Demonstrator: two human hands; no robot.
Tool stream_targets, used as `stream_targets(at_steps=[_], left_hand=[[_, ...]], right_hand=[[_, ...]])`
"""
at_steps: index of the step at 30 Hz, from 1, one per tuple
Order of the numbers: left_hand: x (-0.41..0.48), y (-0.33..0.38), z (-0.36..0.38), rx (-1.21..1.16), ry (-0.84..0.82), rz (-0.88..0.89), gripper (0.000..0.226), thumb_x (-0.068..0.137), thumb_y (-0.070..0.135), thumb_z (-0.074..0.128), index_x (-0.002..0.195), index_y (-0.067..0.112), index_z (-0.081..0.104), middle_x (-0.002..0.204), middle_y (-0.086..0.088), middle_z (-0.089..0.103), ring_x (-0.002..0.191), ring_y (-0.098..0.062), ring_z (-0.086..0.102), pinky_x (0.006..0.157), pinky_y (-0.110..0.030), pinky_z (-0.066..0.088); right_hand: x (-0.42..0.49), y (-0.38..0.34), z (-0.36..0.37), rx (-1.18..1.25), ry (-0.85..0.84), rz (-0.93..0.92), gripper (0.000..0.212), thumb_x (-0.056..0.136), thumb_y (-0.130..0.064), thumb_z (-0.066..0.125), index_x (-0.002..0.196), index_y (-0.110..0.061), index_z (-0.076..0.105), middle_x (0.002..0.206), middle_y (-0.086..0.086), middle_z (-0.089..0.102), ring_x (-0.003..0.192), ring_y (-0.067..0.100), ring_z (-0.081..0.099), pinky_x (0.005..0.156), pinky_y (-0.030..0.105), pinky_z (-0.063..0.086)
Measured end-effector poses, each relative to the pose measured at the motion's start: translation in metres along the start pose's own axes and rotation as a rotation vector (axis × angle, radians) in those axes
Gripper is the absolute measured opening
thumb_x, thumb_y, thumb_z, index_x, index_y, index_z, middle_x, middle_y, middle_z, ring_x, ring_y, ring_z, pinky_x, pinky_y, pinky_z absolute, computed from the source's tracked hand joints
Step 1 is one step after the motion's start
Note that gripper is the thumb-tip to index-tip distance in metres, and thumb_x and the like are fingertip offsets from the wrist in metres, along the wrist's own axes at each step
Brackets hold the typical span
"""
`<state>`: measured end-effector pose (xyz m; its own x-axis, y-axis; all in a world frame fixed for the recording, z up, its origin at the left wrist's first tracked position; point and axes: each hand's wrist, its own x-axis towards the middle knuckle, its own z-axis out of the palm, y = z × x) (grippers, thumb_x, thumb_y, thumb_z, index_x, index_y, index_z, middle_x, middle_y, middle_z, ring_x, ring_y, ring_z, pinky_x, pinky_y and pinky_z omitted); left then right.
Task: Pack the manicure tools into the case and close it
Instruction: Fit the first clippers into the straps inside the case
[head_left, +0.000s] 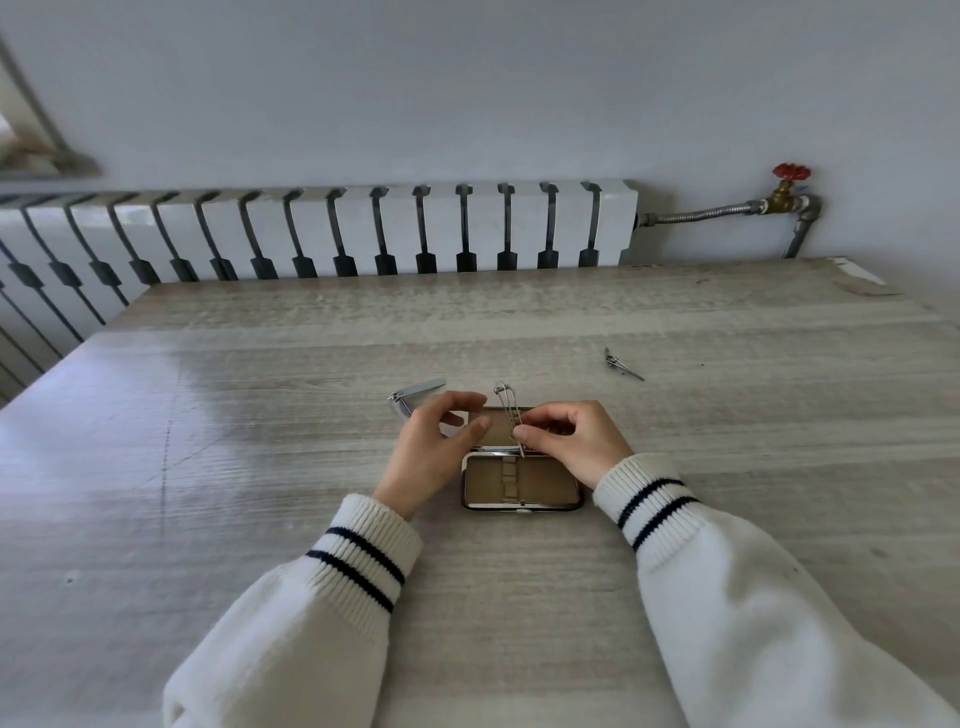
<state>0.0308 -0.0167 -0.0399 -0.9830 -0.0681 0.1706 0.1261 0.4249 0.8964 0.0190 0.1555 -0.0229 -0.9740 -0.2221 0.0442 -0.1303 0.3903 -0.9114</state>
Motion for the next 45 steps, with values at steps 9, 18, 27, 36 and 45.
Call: stream_targets(at_steps=[9,18,27,36,45], left_hand=[[-0.001,-0.005,-0.002,0.157,-0.067,0.014,0.027,0.076,0.003,0.061,0.095,0.022,0.061,0.109,-0.001,0.061,0.065,-0.005,0.049,0.06,-0.004,0.037],[-0.002,-0.004,-0.005,0.168,-0.076,-0.002,0.027,0.076,0.007,0.063,0.092,0.028,0.06,0.107,0.003,0.062,0.067,-0.003,0.051,0.06,0.0,0.036],[-0.001,-0.004,-0.005,0.174,-0.072,-0.003,0.027,0.077,0.006,0.062,0.093,0.028,0.059,0.107,0.001,0.062,0.067,-0.003,0.052,0.06,0.001,0.037],[-0.002,-0.006,-0.006,0.161,-0.088,-0.002,0.024,0.079,0.01,0.061,0.092,0.031,0.06,0.107,0.005,0.063,0.07,-0.003,0.052,0.063,-0.008,0.039],[-0.002,-0.005,-0.006,0.151,-0.089,0.009,0.024,0.079,0.009,0.061,0.091,0.03,0.059,0.104,0.006,0.063,0.067,-0.003,0.052,0.063,-0.002,0.039]], right_hand=[[-0.001,-0.004,0.003,0.0,-0.005,0.004,0.015,0.071,-0.028,0.072,0.083,-0.02,0.069,0.073,-0.013,0.063,0.071,0.001,0.054,0.061,0.0,0.039],[-0.001,-0.004,0.001,-0.119,0.07,-0.023,0.015,0.07,-0.026,0.072,0.083,-0.019,0.07,0.073,-0.002,0.065,0.067,0.007,0.054,0.058,0.006,0.039],[-0.005,-0.005,0.001,-0.178,0.036,-0.089,0.012,0.073,-0.019,0.07,0.084,-0.014,0.071,0.077,-0.005,0.066,0.065,0.0,0.052,0.061,0.0,0.038],[-0.008,-0.002,-0.003,-0.243,0.032,-0.151,0.012,0.072,-0.018,0.07,0.083,-0.014,0.071,0.083,0.001,0.069,0.075,0.009,0.057,0.065,0.002,0.038],[-0.008,-0.002,-0.005,-0.196,0.012,-0.137,0.013,0.07,-0.014,0.072,0.083,-0.015,0.071,0.082,0.002,0.068,0.064,0.012,0.057,0.068,0.024,0.049]])
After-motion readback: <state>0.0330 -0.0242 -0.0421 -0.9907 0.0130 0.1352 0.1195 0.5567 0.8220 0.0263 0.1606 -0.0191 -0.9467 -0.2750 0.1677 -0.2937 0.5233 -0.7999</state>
